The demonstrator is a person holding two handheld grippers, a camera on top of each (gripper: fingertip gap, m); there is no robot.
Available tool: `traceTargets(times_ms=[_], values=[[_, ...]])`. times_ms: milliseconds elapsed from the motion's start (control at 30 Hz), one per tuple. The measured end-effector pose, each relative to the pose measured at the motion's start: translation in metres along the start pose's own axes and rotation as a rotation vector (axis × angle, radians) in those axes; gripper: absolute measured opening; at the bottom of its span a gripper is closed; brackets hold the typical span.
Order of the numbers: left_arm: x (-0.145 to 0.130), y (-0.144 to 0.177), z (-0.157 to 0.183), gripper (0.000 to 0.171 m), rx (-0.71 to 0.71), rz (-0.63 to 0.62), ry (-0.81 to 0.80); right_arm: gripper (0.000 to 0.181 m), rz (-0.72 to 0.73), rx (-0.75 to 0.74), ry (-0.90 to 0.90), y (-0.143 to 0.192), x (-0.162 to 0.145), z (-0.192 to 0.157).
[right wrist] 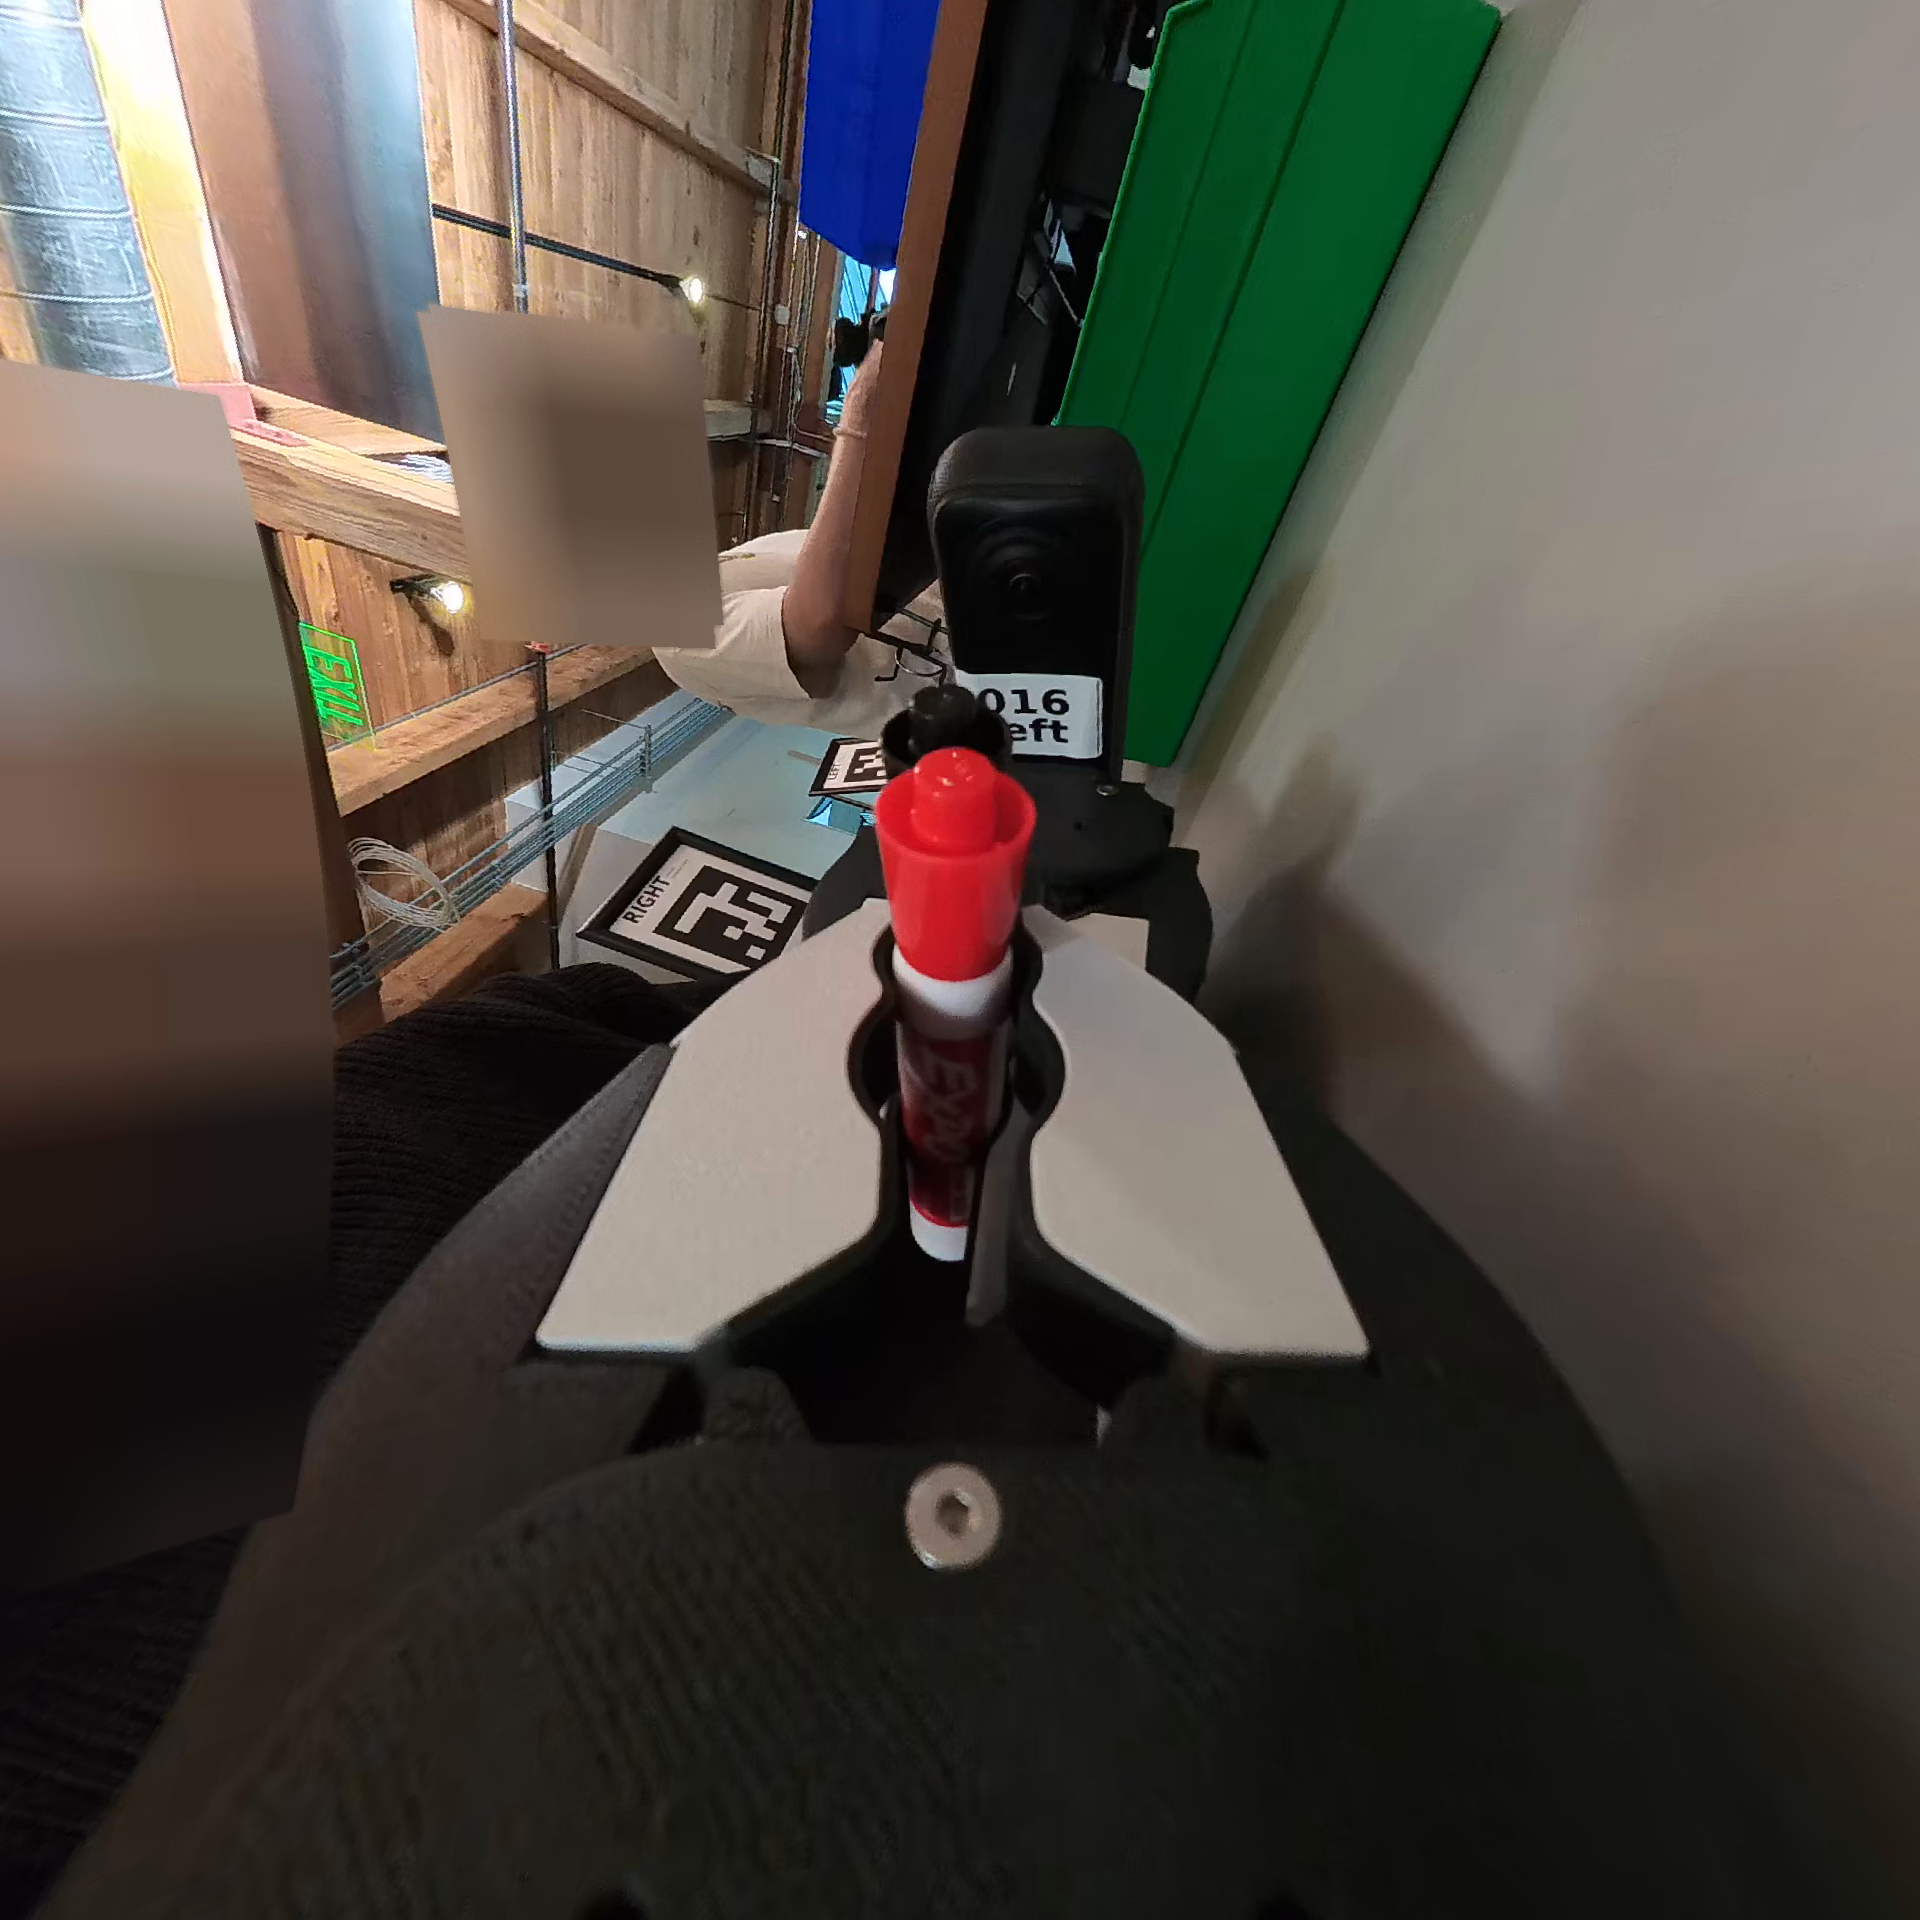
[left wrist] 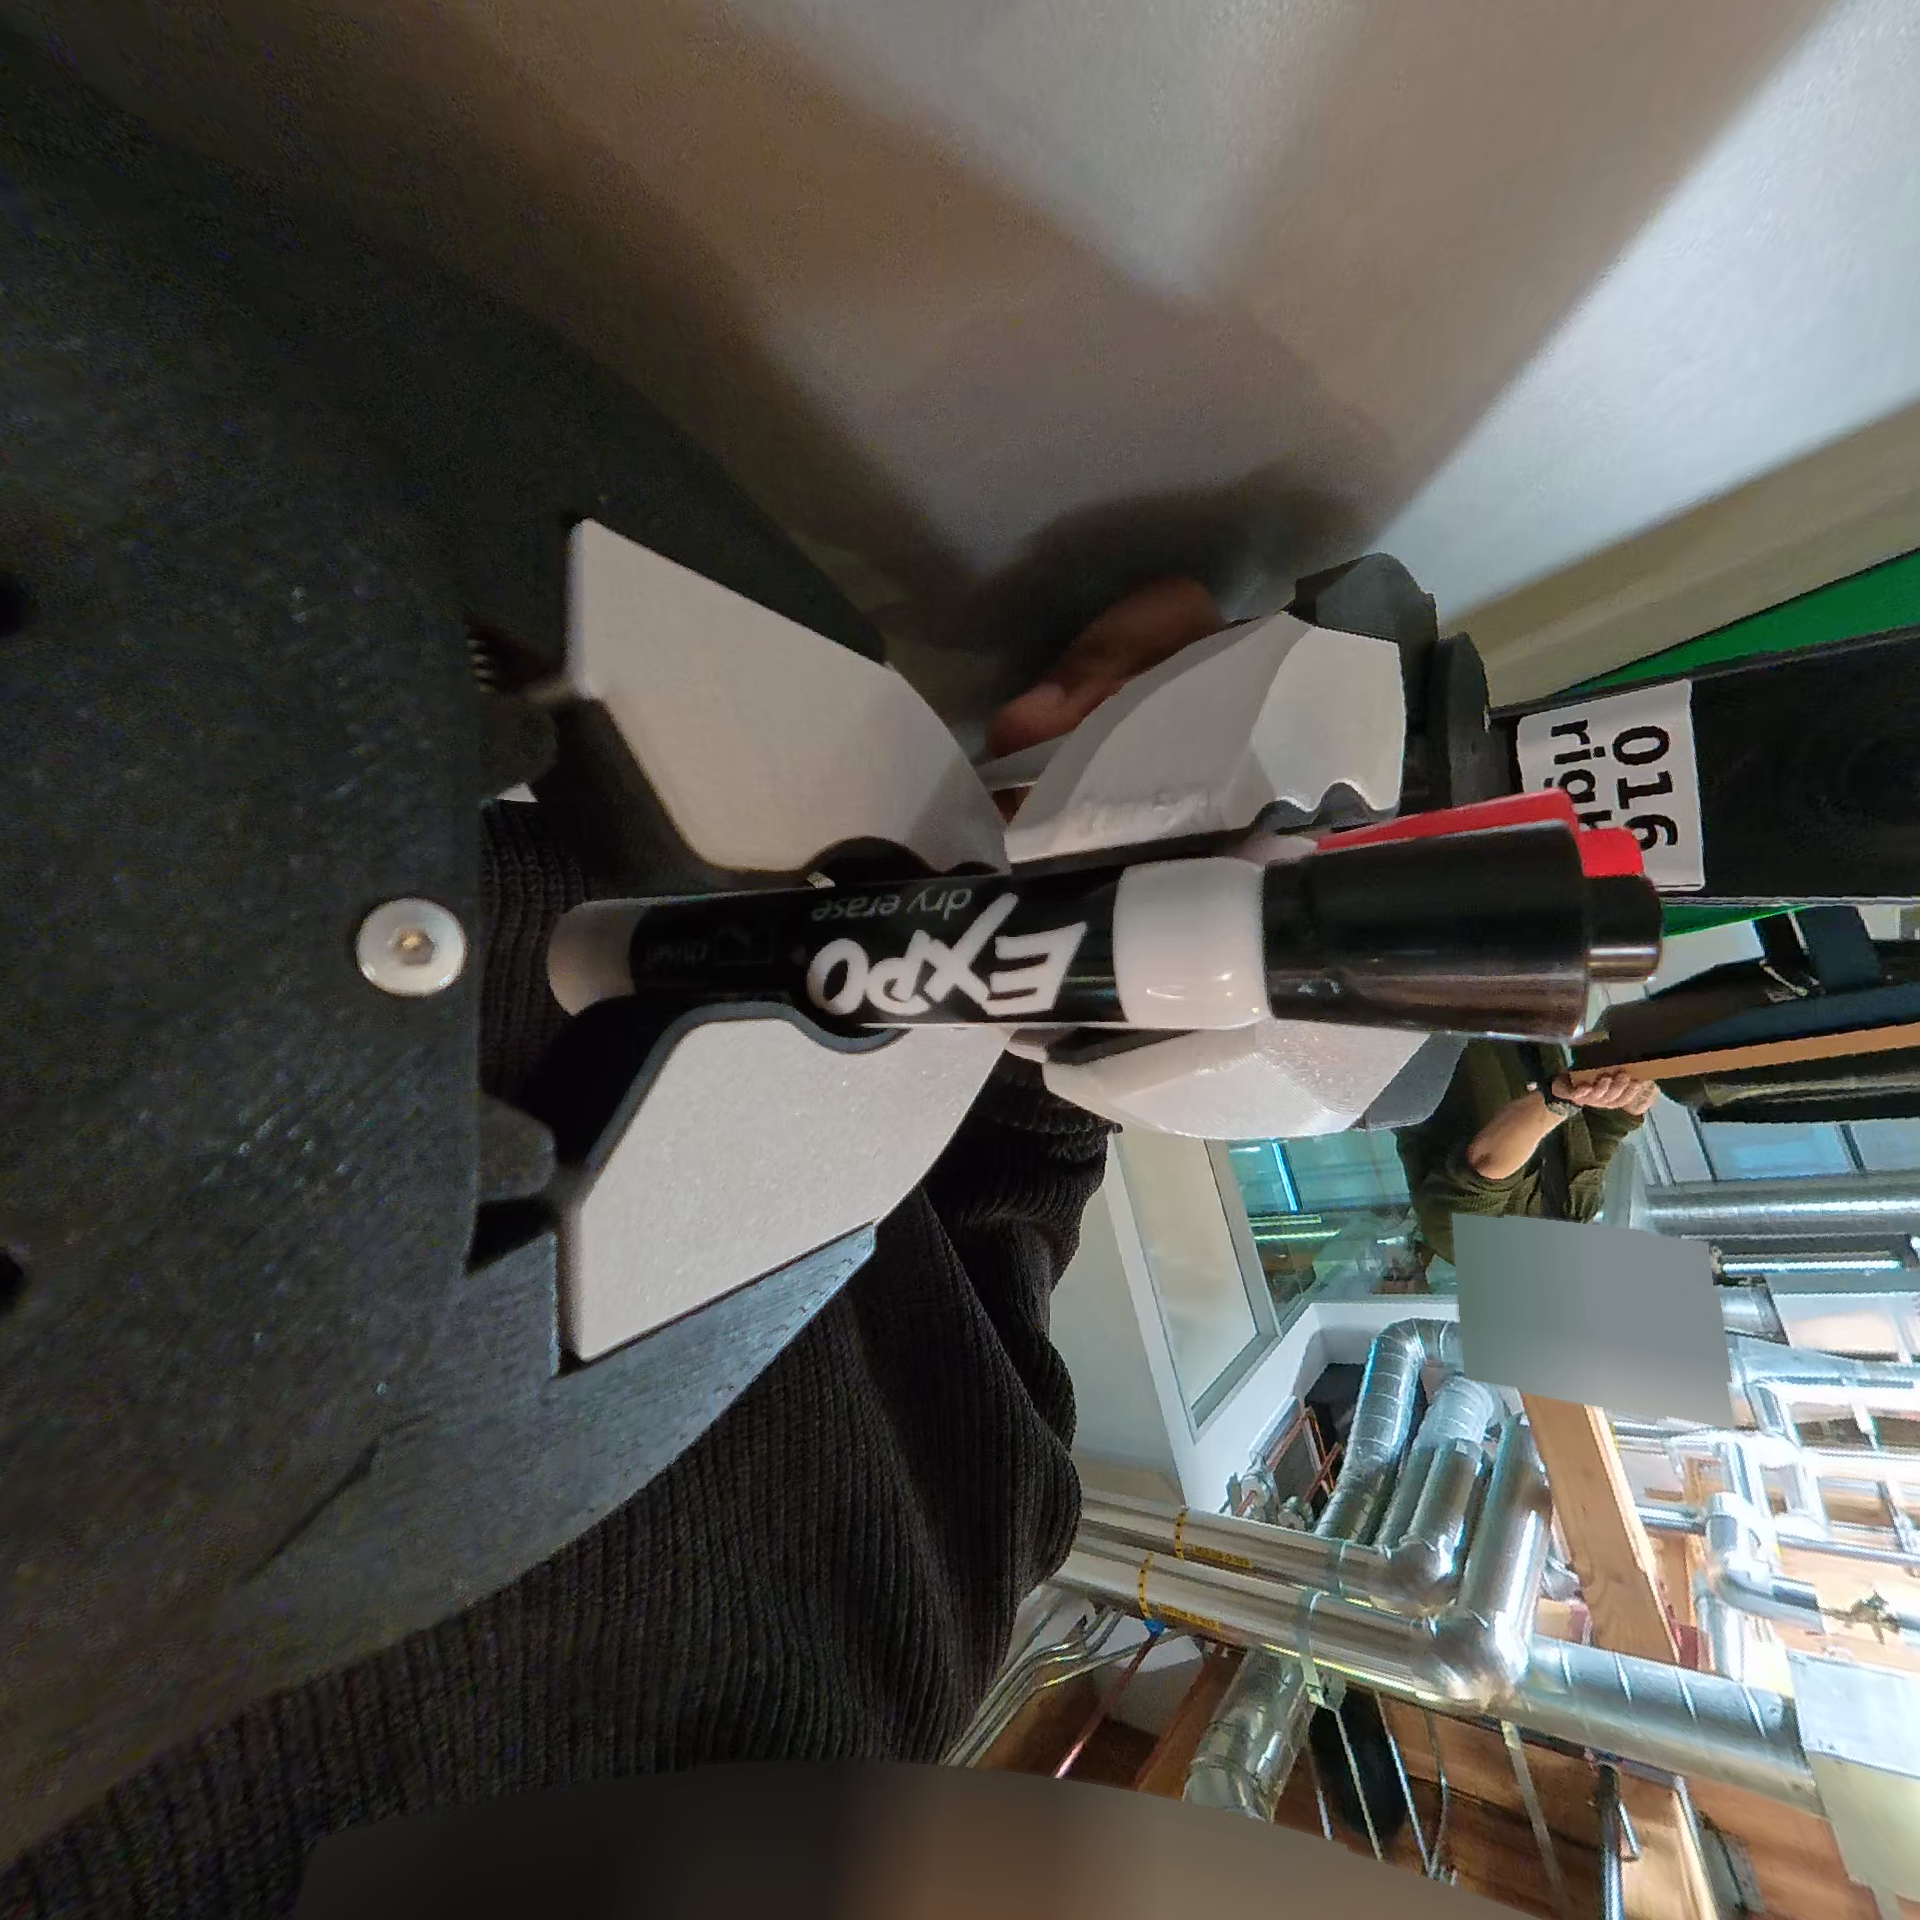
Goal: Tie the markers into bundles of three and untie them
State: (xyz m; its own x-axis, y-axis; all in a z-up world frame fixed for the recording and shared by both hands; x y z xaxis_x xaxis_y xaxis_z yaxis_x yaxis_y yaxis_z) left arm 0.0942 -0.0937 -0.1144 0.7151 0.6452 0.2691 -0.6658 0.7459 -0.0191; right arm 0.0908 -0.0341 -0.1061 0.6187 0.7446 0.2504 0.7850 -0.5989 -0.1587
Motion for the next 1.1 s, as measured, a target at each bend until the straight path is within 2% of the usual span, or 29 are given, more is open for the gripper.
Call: traceTargets(times_ms=[267, 367, 1100], values=[[-0.004, -0.001, 0.003, 0.024, -0.034, -0.023, 0.024, 0.018, -0.014, 0.005, 0.003, 0.000, -0.001, -0.003], [-0.004, -0.002, 0.003, 0.016, -0.021, -0.025, 0.018, 0.018, -0.012, 0.003, -0.003, 0.000, 0.000, -0.002], [0.003, 0.000, 0.011, 0.015, -0.081, 0.018, 0.045, 0.022, 0.012, 0.108, -0.008, 0.002, 0.001, -0.012]])
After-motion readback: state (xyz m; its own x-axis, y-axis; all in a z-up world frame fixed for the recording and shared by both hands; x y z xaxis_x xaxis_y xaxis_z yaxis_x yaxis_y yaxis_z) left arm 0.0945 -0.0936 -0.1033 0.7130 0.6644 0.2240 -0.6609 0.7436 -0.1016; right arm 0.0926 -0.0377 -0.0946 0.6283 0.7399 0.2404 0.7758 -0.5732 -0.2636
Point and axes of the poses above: each gripper's, where its closed fingertips meet, y back along the fingers, x out of its top, z = x × y across the jaws, the point moved 1 cm from there along y, back along the fingers
